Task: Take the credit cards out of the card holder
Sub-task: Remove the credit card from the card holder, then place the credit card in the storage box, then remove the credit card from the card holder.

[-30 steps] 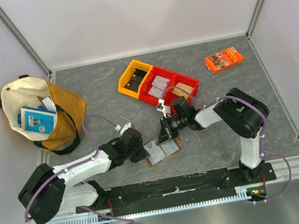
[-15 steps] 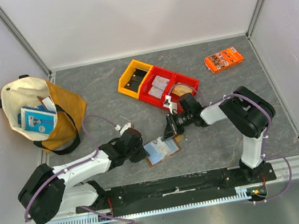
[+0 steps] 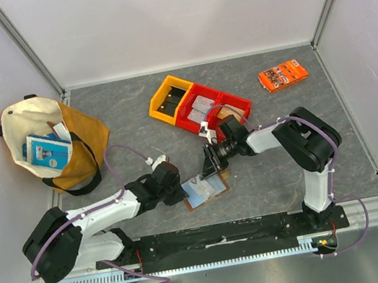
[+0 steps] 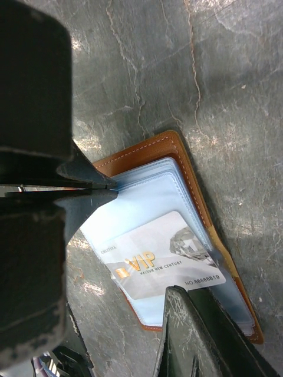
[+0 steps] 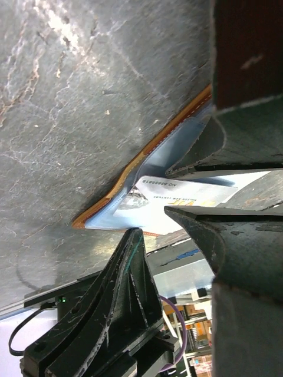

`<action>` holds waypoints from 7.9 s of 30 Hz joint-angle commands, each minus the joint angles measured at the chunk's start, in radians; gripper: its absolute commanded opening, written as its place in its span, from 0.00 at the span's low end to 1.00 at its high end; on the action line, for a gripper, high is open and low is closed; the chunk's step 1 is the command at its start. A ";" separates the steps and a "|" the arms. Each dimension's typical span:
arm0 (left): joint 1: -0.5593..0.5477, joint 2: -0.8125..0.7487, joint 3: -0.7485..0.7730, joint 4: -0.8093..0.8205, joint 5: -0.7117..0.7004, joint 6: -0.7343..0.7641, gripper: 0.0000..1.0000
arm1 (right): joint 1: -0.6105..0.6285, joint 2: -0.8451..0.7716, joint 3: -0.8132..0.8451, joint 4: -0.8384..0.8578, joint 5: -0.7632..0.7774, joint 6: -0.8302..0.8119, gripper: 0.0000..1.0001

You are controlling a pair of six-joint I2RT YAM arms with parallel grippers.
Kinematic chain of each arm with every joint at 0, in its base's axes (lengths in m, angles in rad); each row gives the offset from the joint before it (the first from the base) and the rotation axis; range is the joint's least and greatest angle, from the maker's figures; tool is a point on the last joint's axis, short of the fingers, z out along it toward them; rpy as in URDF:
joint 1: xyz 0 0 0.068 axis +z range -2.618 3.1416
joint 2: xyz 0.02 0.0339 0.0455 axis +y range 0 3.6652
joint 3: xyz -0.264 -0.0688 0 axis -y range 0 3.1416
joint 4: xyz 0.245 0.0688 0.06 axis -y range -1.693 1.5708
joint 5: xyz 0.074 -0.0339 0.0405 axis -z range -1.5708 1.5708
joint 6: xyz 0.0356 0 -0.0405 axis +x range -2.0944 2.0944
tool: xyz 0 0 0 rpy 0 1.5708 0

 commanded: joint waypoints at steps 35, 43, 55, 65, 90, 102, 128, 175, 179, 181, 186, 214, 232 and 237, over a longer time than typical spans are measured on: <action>0.007 -0.266 -0.104 0.343 -0.001 0.062 0.73 | -0.098 -0.428 -0.277 0.142 0.292 0.259 0.00; 0.009 -0.197 -0.214 0.682 -0.002 -0.023 0.95 | -0.098 -0.501 -0.363 0.396 0.288 0.456 0.00; 0.012 -0.053 -0.247 1.095 0.105 -0.110 0.95 | -0.095 -0.624 -0.451 0.599 0.295 0.628 0.00; 0.012 0.037 -0.238 1.259 0.154 -0.163 0.30 | -0.092 -0.647 -0.471 0.662 0.287 0.671 0.00; 0.109 -0.197 0.452 -0.313 0.639 0.955 0.02 | -0.100 -0.836 0.230 -0.697 0.080 -0.514 0.77; 0.107 -0.105 0.669 -0.588 0.748 1.236 0.02 | 0.013 -0.713 0.341 -0.818 -0.058 -0.688 0.68; 0.181 -0.274 0.513 -0.281 -0.232 0.906 0.80 | -0.098 -0.535 0.284 -0.504 0.144 -0.251 0.00; 0.236 -0.543 0.268 -0.045 -0.436 0.952 0.91 | -0.221 0.119 0.830 -0.508 0.886 0.253 0.42; 0.236 -0.534 0.273 -0.052 -0.424 0.943 0.92 | -0.221 0.036 0.804 -0.564 0.957 0.170 0.57; 0.235 -0.533 0.273 -0.054 -0.410 0.938 0.92 | -0.220 -0.019 0.765 -0.564 0.957 0.132 0.62; 0.236 -0.502 0.291 -0.080 -0.317 0.901 0.93 | -0.197 -0.173 0.624 -0.554 0.836 0.004 0.70; -0.075 -0.097 0.157 -0.059 -0.062 0.303 0.42 | 0.169 -0.411 0.037 -0.392 0.706 0.019 0.49; -0.098 0.076 0.092 -0.146 -0.094 0.177 0.18 | 0.218 -0.282 0.031 -0.393 0.741 0.027 0.39; -0.098 0.086 0.094 -0.149 -0.094 0.174 0.12 | 0.225 -0.294 0.030 -0.419 0.807 0.021 0.40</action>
